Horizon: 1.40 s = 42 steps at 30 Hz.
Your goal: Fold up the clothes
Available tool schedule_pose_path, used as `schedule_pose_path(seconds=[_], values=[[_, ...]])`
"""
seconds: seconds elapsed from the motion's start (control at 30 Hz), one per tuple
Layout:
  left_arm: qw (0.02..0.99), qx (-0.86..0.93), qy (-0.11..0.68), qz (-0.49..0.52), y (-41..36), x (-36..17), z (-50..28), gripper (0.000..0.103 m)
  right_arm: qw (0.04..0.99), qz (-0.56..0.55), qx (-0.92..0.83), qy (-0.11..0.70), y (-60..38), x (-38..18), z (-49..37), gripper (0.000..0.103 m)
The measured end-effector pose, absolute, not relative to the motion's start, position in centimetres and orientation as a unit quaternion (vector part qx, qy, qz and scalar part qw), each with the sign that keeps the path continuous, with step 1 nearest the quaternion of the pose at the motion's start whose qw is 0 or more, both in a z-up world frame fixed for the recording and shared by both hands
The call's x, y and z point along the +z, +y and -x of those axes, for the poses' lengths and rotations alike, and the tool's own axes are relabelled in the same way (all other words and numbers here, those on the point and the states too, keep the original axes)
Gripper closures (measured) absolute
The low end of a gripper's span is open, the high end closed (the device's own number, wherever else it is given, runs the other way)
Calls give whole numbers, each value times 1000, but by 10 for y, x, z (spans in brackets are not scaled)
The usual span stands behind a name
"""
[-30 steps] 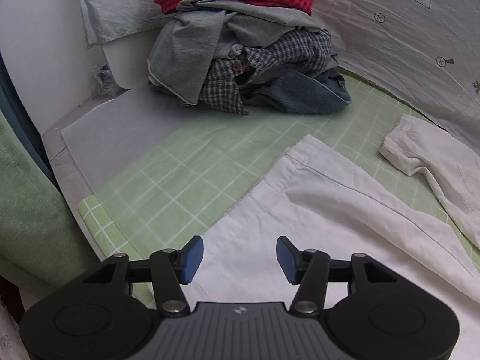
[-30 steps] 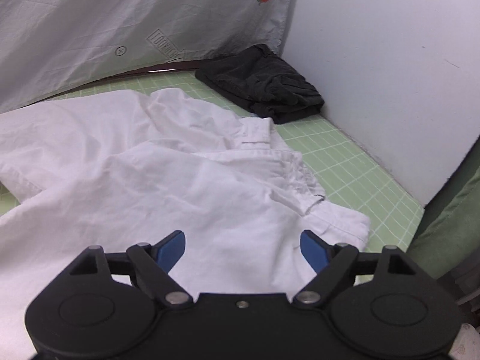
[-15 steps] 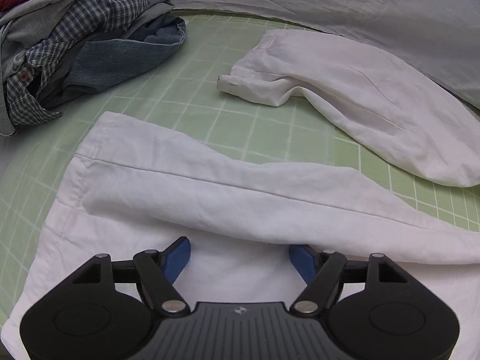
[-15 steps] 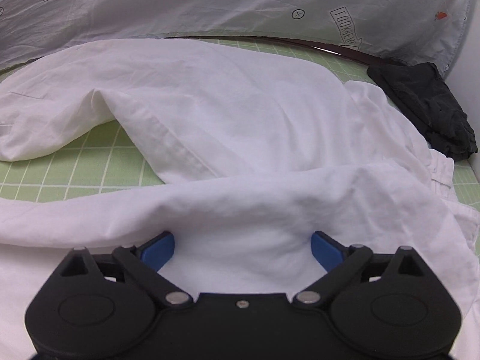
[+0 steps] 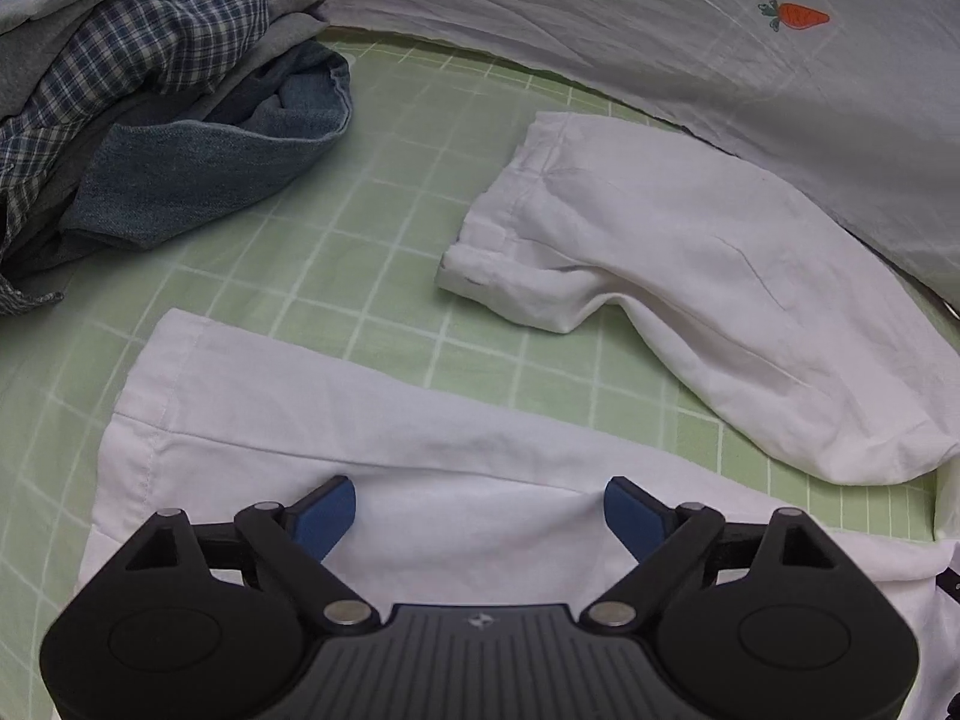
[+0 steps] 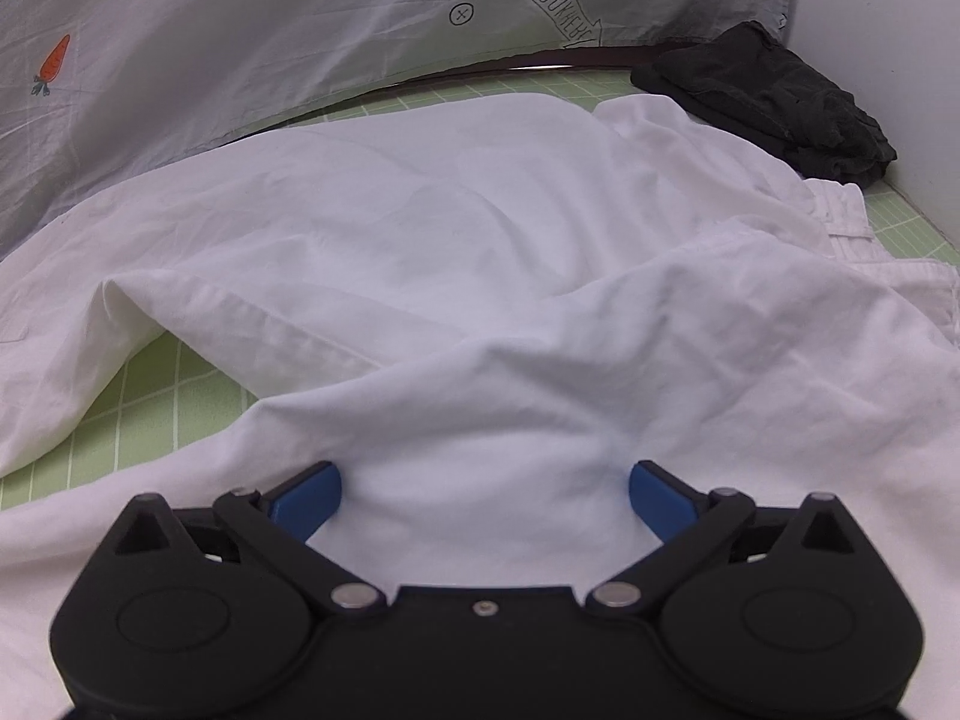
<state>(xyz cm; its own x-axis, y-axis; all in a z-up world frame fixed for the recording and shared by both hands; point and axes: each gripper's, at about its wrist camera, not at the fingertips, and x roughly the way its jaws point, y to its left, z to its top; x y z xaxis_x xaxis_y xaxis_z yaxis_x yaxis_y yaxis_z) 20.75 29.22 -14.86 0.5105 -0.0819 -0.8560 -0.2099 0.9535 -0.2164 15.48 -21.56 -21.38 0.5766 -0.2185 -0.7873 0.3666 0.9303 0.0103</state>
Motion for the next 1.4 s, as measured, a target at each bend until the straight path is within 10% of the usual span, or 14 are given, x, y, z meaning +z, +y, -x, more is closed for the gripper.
schedule_pose_path(seconds=[0.63,0.7,0.73,1.4], values=[[844,69,412,338,321,-185,-278,46,872,-103,-196,436,-214,-212,-161,0],[851,77,415,313,317,-184,-281,65,871,-104,-196,438,-215,-212,-162,0],[854,84,417,300,317,-185,-281,94,871,-104,-196,438,-215,-212,-162,0],[845,185,416,282,377,-167,-200,95,874,-102,-196,432,-219,-213,-157,0]])
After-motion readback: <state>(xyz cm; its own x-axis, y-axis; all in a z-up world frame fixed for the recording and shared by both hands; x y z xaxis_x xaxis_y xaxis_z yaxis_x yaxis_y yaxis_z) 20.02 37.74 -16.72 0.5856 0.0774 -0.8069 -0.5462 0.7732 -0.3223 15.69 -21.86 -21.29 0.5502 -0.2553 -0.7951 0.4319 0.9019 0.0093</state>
